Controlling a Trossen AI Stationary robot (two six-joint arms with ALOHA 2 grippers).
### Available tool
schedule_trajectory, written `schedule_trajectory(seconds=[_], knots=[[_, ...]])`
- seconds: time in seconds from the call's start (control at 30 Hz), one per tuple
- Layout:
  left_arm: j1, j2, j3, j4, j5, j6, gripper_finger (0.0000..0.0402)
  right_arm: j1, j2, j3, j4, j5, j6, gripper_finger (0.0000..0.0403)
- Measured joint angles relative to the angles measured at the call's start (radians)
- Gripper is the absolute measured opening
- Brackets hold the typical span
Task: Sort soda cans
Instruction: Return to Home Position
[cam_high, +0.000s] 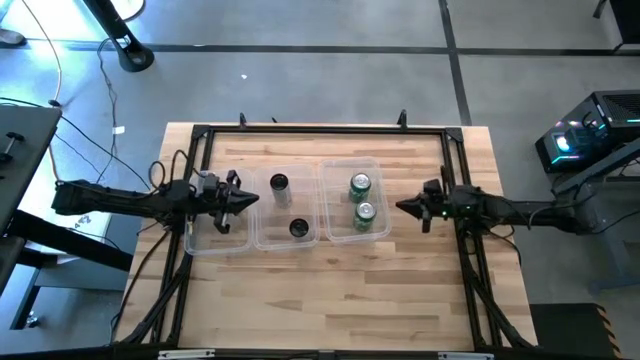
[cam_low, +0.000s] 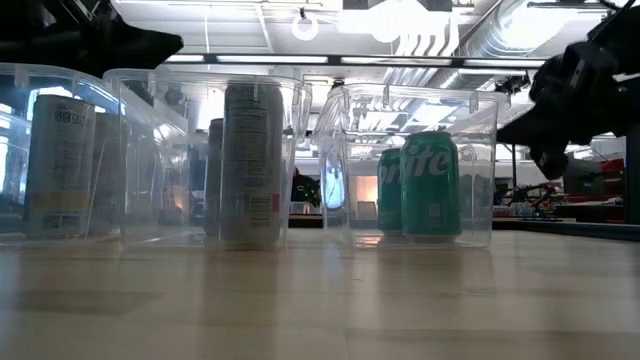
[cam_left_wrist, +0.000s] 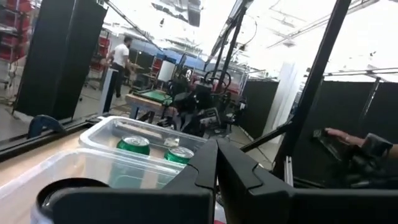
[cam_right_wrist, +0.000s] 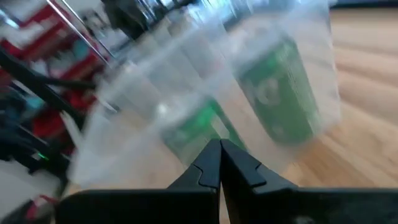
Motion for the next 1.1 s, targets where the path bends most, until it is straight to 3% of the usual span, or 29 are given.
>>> schedule_trajectory(seconds=[0.2, 0.4, 0.6, 1.1], knots=[[0.002, -0.214, 0.000, -0.165, -0.002, 0.000, 0.0000, -0.009, -0.228, 0.000, 0.000, 0.000, 0.000, 0.0000], [0.003, -0.503, 0.000, -0.334, -0.002, 0.000, 0.0000, -0.042, -0.236, -0.001, 0.087, 0.011, 0.000, 0.0000], [0.000, -0.511, 0.000, -0.256, -0.002, 0.000, 0.0000, -0.100, -0.235, 0.000, 0.049, 0.006, 0.000, 0.0000], [-0.001, -0.498, -0.001, -0.290, -0.001, 0.000, 0.0000, -0.114, -0.210, 0.000, 0.002, 0.010, 0.000, 0.0000]])
